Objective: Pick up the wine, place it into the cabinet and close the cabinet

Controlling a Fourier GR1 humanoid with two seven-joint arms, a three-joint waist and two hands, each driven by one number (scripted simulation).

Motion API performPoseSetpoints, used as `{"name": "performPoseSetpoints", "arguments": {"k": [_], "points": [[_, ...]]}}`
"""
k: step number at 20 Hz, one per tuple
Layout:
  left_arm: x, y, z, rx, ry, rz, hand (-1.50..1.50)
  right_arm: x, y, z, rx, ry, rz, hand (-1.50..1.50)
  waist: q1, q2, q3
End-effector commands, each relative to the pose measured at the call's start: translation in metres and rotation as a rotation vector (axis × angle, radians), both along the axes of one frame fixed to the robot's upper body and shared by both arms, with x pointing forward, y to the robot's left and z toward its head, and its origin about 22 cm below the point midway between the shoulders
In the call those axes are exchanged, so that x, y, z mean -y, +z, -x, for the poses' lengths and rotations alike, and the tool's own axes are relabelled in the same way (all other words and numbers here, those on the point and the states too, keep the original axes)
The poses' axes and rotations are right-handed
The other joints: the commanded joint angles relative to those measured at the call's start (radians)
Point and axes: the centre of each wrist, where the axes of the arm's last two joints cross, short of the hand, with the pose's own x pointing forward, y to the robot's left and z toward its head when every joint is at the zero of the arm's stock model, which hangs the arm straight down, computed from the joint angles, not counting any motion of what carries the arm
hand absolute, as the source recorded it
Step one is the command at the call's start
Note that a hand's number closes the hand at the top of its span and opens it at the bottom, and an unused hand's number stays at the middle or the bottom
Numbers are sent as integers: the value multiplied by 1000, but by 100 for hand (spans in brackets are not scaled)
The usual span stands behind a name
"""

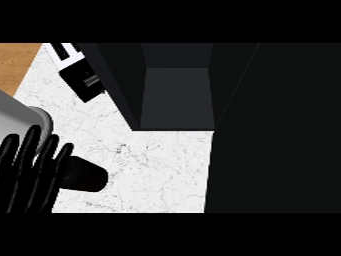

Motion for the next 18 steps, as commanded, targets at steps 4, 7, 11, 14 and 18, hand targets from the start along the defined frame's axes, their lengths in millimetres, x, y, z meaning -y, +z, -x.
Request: {"name": "performPoseSetpoints", "arguments": {"k": [4, 7, 11, 14, 18], "points": [[-38, 12, 17, 67, 83, -13, -150, 0, 20, 20, 48, -15, -6, -150, 3, 0, -2], [-46, 26, 28, 50, 99, -56, -150, 9, 20, 11, 36, -25, -7, -150, 5, 1, 0], [-52, 23, 18, 45, 131, -22, -150, 9, 19, 18, 43, -18, 9, -150, 1, 0, 0], [-62, 7, 10, 21, 164, -19, -150, -4, 33, 30, 42, -31, -22, -150, 6, -2, -3], [-69, -7, -5, -18, 159, -24, -150, 10, 30, 24, 37, -14, 3, -150, 2, 0, -1]]}}
